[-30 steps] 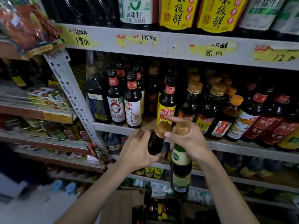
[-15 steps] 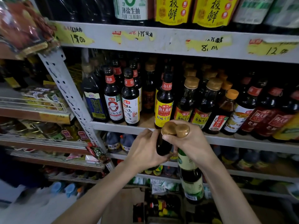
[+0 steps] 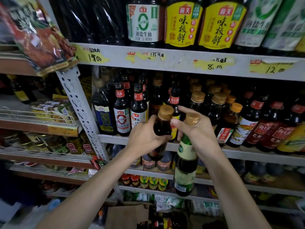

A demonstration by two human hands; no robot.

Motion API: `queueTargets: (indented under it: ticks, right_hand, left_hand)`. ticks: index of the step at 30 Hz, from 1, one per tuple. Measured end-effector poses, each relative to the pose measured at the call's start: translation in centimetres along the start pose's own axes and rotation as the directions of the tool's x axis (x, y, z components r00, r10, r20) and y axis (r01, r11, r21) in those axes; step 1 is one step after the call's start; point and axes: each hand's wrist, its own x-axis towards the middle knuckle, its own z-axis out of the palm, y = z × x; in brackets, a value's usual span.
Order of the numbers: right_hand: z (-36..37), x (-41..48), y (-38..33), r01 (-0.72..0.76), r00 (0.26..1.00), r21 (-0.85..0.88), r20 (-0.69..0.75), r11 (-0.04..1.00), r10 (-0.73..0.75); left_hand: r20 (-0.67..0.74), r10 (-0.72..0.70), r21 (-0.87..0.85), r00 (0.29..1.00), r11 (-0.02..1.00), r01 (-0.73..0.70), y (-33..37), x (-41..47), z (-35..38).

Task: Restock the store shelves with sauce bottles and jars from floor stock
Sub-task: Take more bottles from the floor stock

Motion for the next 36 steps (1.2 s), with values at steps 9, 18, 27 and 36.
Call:
queueTargets:
  ticks: [9,18,27,36]
  right_hand:
    - [-1.3,-1.2,1.1,0.027,0.999,-0.067,-0.035,0.997,-0.029]
    - [-3.2,-0.8,2.5,0.006,1.000,-0.065,-0.023,0.998,-0.007]
    - [-3.0,-0.2,3.4,0.003,1.000,-0.079,0.021,0.997,-0.002]
    - [-2.6,0.5,4.1,-0.031,0.999,-0.089,0.030,0.995,0.034]
  left_hand:
    - [-0.193,-0.194,-0.051,0.962,0.981,0.188,1.6,4.5,-1.3]
    - [-0.220,-0.263,-0.011,0.939,0.964,0.267,2.1,6.4,0.0]
    - [-0.190,-0.371,-0.238,0.909,0.916,0.323,1.8,8.0,-0.6]
    - [-0.253,-0.245,-0.228,0.936,0.955,0.189,1.8,8.5,0.9]
